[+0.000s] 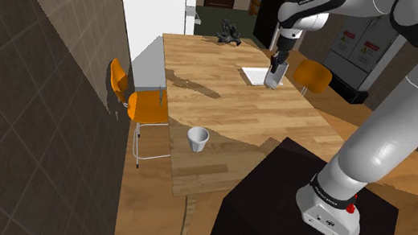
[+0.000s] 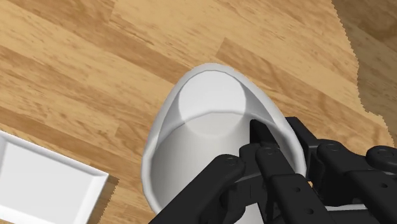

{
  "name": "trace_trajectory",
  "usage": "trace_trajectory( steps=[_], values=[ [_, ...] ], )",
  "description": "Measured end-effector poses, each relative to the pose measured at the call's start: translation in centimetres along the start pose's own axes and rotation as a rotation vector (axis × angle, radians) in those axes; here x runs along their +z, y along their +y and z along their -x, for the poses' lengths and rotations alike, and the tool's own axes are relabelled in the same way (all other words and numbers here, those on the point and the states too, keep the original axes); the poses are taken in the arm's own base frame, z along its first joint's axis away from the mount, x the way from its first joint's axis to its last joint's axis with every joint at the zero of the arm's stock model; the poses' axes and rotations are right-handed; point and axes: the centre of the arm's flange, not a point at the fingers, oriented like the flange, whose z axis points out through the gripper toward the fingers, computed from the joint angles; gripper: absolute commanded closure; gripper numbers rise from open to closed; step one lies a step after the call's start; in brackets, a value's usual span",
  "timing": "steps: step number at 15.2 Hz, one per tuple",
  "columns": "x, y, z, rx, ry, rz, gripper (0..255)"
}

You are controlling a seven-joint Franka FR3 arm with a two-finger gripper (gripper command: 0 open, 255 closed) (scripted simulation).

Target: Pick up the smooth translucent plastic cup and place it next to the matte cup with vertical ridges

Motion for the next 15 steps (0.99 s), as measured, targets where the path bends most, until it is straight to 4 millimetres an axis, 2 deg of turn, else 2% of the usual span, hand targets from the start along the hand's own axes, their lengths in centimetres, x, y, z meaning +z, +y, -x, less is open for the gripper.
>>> trace_trajectory(
  steps=[15],
  values=[
    [0.5,-18.4,-7.1,0.0,-0.001,0.0,255]
  ],
)
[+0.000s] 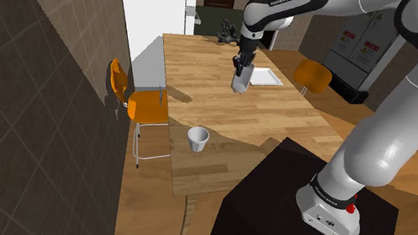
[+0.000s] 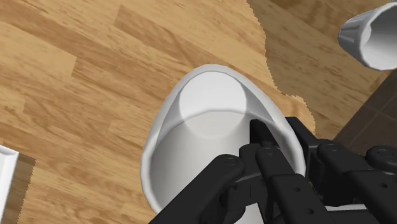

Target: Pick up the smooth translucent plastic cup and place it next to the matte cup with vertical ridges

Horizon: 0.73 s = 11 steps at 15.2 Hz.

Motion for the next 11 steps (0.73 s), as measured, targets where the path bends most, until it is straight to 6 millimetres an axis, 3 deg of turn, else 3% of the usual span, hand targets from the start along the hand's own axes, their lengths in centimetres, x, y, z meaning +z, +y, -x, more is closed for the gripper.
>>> trace_trajectory(
  steps=[11],
  values=[
    [0.5,-13.7,-5.0,0.001,0.0,0.0,255]
  ],
)
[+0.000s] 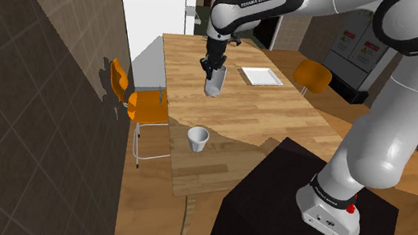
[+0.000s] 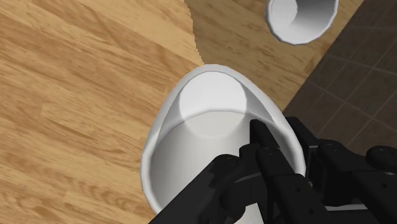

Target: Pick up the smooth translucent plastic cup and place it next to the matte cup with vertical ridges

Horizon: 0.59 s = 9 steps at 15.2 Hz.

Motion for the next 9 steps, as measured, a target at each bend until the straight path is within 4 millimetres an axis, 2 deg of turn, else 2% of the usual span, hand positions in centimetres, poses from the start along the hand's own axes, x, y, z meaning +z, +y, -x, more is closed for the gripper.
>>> trace_trajectory(
  steps=[7,9],
  values=[
    [0.0,-8.4,-3.3,0.0,0.0,0.0,255],
    [0.5,-11.4,-4.1,0.0,0.001,0.0,255]
  ],
)
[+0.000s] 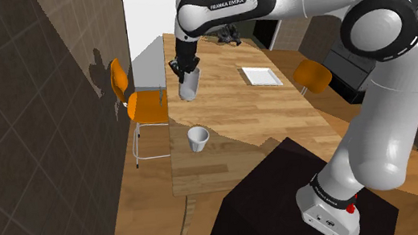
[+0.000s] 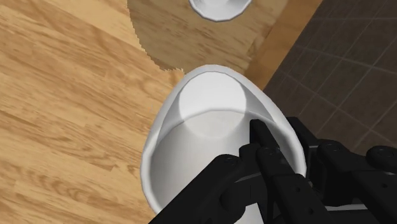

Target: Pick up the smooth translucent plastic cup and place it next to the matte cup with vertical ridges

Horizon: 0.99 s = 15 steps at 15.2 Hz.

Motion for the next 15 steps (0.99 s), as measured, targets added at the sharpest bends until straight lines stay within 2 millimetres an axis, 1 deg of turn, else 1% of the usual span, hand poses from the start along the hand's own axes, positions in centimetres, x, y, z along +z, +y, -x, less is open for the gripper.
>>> trace_trajectory(
  steps=[1,3,15],
  values=[
    [0.4,-1.1,-0.5,0.0,-0.001,0.0,255],
    [1.0,-1.7,-0.6,0.0,-0.001,0.0,255],
    [7.2,-1.8,-0.7,0.001,-0.001,0.0,255]
  ],
)
